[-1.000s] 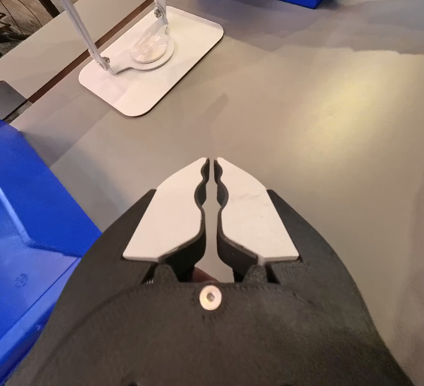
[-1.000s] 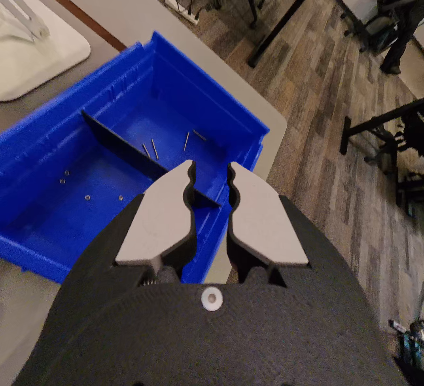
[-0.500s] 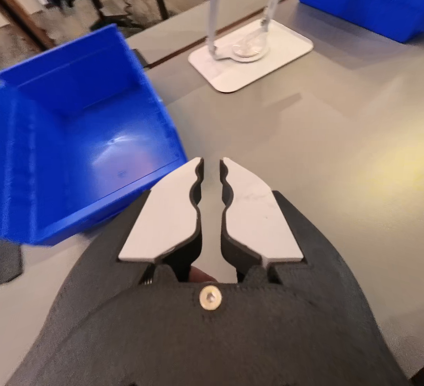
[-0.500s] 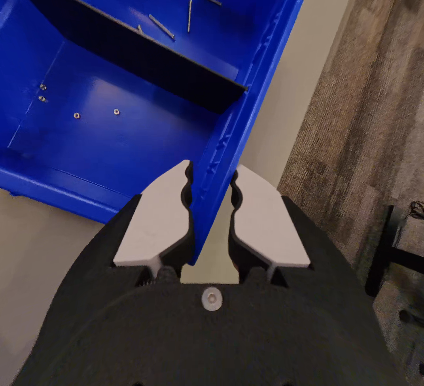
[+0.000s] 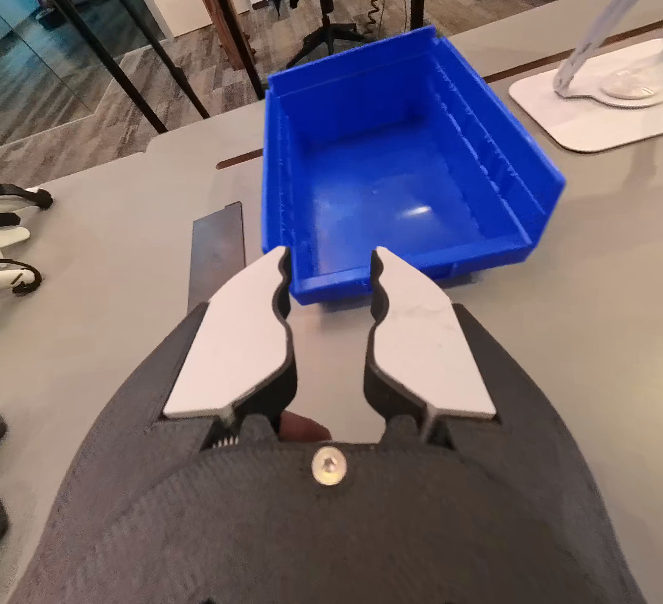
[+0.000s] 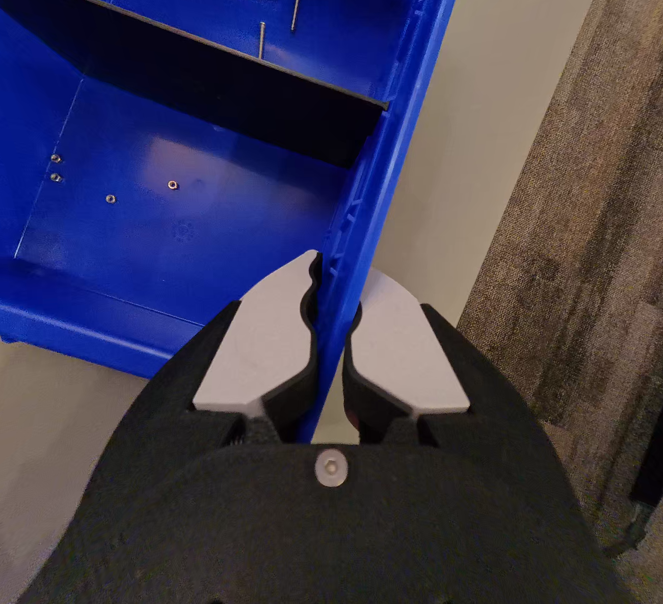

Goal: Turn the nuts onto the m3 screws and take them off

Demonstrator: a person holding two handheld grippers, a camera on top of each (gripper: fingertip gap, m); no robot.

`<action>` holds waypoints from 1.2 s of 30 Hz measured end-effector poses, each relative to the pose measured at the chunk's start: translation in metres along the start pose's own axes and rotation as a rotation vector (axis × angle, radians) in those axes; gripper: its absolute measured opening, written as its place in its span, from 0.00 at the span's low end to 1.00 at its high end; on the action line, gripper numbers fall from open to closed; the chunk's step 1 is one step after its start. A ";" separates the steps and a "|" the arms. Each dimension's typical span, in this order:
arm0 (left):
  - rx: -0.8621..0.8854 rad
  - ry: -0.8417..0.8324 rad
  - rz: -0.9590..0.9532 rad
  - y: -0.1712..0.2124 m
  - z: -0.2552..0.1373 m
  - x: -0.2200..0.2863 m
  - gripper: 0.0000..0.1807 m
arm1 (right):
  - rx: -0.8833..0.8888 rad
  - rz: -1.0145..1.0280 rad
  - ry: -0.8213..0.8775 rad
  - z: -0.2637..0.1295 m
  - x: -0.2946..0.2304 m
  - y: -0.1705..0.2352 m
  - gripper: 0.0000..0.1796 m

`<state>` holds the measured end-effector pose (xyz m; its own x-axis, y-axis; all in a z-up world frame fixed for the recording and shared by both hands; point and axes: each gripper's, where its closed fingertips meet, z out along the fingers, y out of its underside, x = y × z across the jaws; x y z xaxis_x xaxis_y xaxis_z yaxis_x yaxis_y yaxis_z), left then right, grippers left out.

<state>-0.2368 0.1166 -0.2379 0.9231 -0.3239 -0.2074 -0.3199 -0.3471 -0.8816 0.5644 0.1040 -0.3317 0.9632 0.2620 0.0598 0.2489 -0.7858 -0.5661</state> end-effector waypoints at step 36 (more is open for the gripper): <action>0.013 0.203 -0.180 0.031 0.090 -0.029 0.01 | -0.025 -0.099 -0.098 -0.006 -0.029 0.006 0.04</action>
<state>-0.2547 0.1942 -0.2974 0.9027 -0.4284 0.0408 -0.1509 -0.4040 -0.9022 0.5387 0.0888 -0.3319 0.9194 0.3919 0.0331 0.3463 -0.7669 -0.5404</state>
